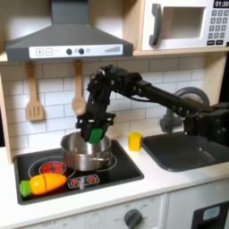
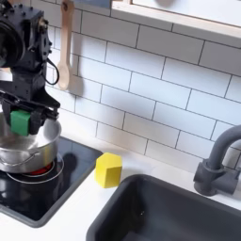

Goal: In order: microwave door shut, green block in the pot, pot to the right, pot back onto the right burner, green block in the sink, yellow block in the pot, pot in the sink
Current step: 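Put the green block in the pot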

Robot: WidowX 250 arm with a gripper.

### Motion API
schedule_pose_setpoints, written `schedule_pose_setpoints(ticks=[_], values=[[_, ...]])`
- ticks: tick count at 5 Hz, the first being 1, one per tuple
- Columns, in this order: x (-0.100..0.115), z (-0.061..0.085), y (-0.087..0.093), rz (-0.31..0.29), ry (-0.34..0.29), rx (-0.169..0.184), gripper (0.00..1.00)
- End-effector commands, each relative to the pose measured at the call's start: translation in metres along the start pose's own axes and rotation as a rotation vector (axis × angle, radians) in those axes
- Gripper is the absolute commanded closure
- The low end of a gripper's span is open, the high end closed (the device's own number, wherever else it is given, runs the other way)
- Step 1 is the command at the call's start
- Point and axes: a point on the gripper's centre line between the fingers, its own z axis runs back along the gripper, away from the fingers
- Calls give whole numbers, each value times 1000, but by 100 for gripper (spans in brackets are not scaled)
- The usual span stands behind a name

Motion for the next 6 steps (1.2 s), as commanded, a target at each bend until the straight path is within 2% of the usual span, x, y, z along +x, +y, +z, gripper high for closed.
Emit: schedule_pose_setpoints(ticks=[1, 2, 5, 6], values=[[2, -6, 1, -31, 11, -9, 0], [2, -7, 6, -28, 12, -20, 0], [-2, -20, 5, -65, 33, -104, 0], [-4, -24, 3, -100, 40, -133, 0]])
